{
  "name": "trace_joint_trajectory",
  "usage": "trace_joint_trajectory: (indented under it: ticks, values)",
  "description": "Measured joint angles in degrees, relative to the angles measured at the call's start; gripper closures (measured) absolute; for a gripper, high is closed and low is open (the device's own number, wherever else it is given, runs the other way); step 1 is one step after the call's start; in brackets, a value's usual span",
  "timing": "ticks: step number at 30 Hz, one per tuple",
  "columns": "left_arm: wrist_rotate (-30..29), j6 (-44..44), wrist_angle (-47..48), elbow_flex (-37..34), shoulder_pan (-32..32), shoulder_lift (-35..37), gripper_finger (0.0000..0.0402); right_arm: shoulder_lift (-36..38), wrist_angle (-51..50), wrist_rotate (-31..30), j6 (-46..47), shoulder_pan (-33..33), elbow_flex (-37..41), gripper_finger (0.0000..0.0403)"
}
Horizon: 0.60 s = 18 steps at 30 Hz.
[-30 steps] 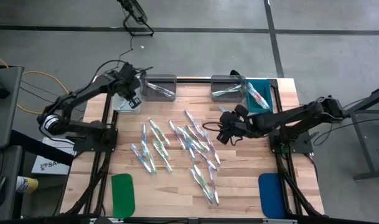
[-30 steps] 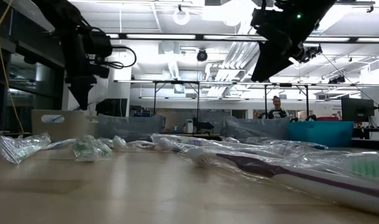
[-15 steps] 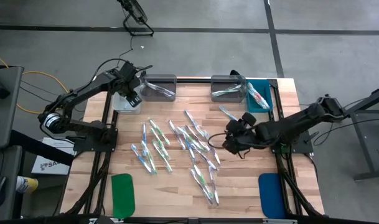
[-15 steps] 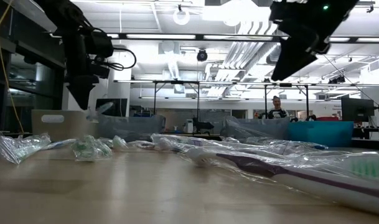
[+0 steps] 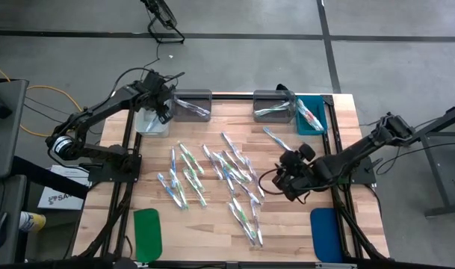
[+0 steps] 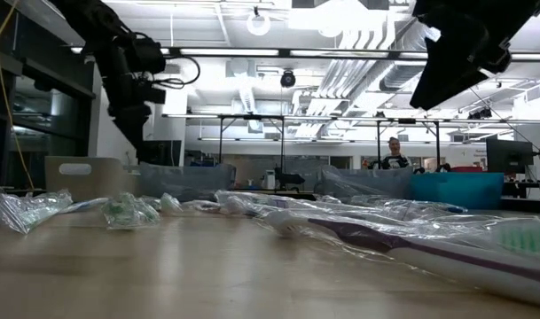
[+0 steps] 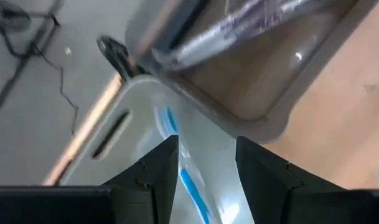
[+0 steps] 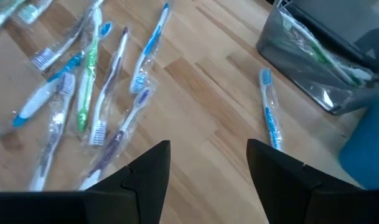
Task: Pick & Place Toothbrushes
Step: Put the blue toothbrush into the white bin
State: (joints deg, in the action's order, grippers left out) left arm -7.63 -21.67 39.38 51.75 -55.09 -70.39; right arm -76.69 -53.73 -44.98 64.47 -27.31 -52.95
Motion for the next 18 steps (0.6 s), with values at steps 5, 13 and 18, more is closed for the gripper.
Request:
trace_joint_trajectory:
  ticks: [5, 13, 18]
  values:
    - [2.1, -4.7, -1.2, 0.0, 0.0, 0.2, 0.0247, 0.0, 0.3, 0.1, 3.5, -0.3, 0.0, 0.0198]
    - [8.0, -9.1, -2.8, 0.0, 0.0, 6.1, 0.0247, 0.0, 0.2, 6.6, 5.4, -0.2, 0.1, 0.0198]
    - [10.8, -10.0, -3.0, 0.0, 0.0, 12.6, 0.0247, 0.0, -0.8, 7.6, 7.7, -0.2, 0.1, 0.0198]
